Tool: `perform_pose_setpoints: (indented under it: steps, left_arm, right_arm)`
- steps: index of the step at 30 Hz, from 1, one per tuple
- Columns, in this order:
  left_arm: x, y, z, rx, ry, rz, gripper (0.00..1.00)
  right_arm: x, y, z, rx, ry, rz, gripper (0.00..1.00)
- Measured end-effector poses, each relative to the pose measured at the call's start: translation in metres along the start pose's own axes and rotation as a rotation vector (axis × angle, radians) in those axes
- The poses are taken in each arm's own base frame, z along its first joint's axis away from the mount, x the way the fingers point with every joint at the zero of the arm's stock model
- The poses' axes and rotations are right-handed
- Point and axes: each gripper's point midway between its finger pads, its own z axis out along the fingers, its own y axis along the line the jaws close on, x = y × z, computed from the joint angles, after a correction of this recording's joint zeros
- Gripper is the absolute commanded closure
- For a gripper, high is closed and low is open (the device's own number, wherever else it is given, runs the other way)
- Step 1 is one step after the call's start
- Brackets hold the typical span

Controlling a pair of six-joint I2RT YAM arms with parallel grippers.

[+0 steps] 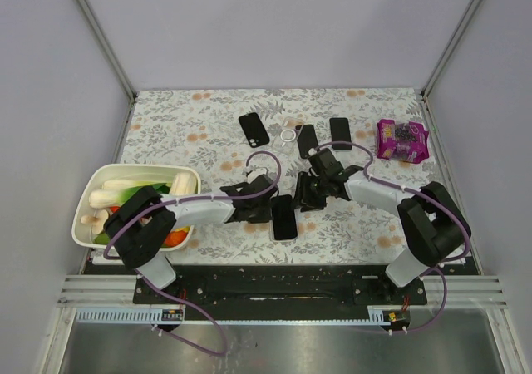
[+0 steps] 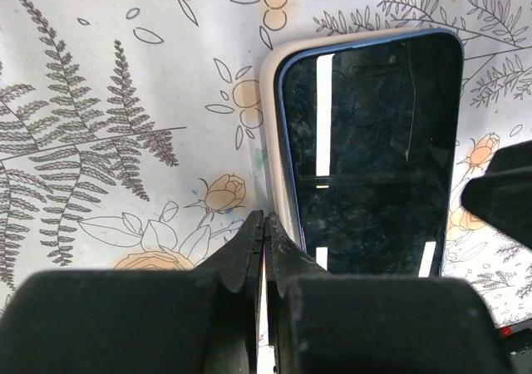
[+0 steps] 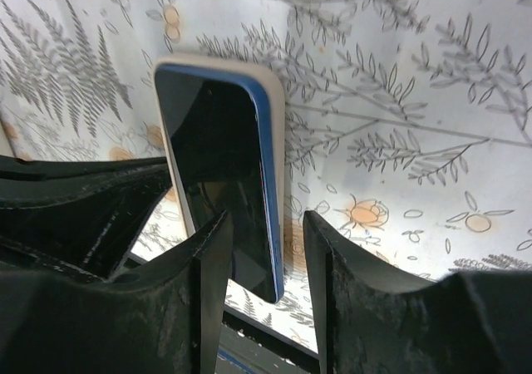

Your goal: Put the phone into the phone case

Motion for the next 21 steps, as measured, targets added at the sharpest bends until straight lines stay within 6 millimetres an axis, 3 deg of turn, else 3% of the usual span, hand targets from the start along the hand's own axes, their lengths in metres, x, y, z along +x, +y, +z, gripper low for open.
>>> perform_pose_setpoints:
  steps: [8, 21]
  left_arm:
    - [0.006, -0.005, -0.001, 0.012, 0.009, 0.004, 0.98]
    - [0.026, -0.014, -0.008, 0.046, 0.037, 0.015, 0.98]
  right_arm:
    - [0.030, -0.009, 0.004, 0.023, 0.055, -0.021, 0.55]
    - [0.043, -0.008, 0.004, 0.036, 0.061, -0.052, 0.70]
